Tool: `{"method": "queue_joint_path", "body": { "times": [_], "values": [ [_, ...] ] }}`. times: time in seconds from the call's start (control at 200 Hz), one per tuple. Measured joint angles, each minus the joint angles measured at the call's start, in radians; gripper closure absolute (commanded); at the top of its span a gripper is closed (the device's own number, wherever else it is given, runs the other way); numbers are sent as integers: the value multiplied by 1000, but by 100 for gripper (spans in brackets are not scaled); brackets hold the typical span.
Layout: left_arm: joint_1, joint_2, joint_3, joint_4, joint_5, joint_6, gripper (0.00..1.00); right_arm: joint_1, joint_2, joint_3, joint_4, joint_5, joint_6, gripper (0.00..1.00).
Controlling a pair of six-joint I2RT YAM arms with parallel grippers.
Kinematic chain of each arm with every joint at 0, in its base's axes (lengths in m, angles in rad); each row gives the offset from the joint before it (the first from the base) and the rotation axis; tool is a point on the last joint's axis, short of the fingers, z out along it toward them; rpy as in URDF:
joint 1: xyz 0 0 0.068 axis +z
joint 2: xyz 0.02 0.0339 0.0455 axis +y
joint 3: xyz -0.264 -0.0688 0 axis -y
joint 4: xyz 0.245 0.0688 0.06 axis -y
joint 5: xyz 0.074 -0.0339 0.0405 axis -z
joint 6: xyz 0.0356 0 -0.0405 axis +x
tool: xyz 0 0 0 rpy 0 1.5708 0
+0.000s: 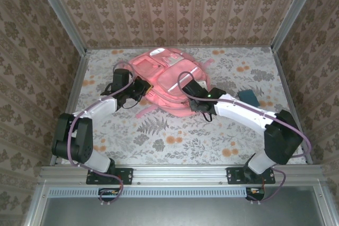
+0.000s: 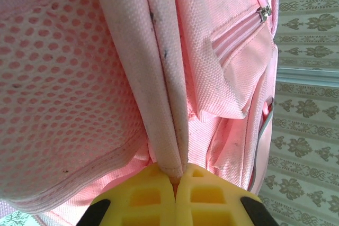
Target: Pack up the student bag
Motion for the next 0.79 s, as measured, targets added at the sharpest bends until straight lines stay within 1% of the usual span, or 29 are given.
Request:
{"method": "queue_joint_path", "body": {
  "times": [0.06,0.105,0.165,0.275,0.32,0.405,0.605,0.795],
  "values": [
    [2,5,1,-3,2,10,100,-7,-29,-7,23,-74,-24,40],
    [4,12,3,-6,3,17,100,-12,-40,-11,45,-132,-40,39],
    [9,22,9,-16,7,25,100,-18,-41,-14,69,-194,-64,40],
    [19,38,15,-24,11,36,100,-23,-13,-14,108,-273,-112,47],
    [21,42,18,-28,13,39,100,-23,6,-14,121,-285,-126,50],
    [22,48,26,-37,15,43,100,-24,53,-9,135,-301,-167,51],
    [31,58,31,-42,27,58,100,-52,125,2,181,-335,-254,51],
    [40,67,38,-47,37,66,100,-71,180,32,211,-359,-321,53]
  ]
}}
